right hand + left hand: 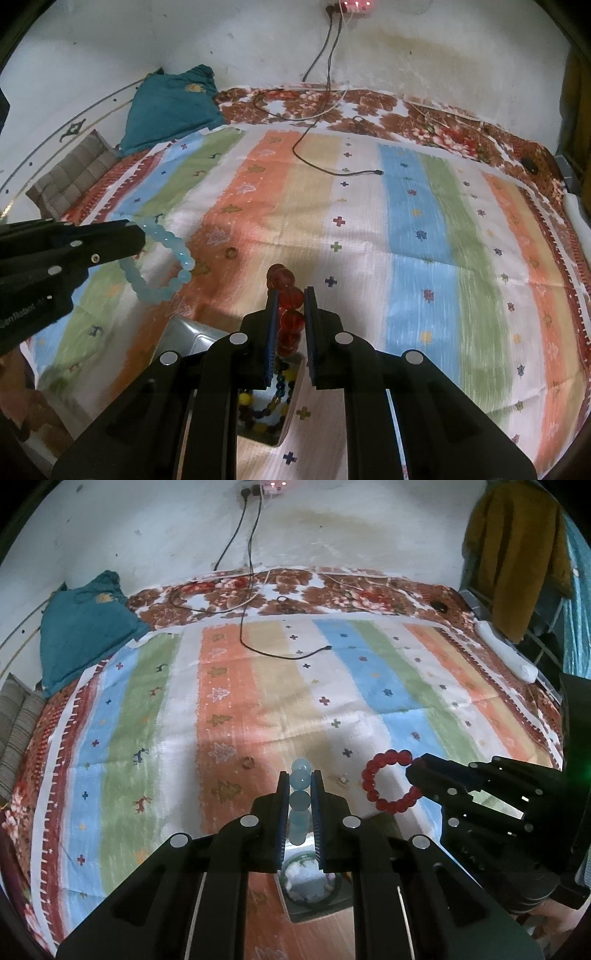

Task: Organize jewelry
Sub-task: 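Lift both bracelets and carry them over the silver tin, then open the left tool over the tin while the right tool releases its bracelet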

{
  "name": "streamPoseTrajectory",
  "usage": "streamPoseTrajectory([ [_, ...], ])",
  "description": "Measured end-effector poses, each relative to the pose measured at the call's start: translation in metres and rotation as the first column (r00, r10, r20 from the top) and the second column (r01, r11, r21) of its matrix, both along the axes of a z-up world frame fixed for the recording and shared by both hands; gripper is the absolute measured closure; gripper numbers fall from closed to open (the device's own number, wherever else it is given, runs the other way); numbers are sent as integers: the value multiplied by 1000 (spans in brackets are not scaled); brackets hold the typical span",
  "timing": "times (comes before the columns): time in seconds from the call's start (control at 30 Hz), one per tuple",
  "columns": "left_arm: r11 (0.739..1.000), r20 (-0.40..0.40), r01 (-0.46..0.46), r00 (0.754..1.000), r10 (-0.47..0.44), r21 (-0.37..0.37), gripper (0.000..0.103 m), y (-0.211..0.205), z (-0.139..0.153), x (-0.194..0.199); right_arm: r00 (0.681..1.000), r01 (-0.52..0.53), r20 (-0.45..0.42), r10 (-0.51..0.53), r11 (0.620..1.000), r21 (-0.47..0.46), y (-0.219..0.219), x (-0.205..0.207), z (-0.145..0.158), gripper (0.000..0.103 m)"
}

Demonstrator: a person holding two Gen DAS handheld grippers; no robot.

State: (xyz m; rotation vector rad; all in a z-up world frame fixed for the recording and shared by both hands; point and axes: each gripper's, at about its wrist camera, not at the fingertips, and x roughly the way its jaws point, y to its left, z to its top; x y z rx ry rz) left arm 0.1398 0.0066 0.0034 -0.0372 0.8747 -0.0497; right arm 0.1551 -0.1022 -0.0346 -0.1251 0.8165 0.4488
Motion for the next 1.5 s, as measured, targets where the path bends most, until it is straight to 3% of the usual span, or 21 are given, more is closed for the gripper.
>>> streamPoseTrajectory([
  [0.87, 1000, 42, 27, 999, -27, -6, 92, -17, 3, -54, 999, -51, 14, 50, 998, 25, -2, -53, 1, 89],
  [1.5, 1000, 32, 14, 999, -14, -16, 91, -14, 0, -58, 999, -32, 9, 32, 999, 26, -2, -52, -1, 88],
])
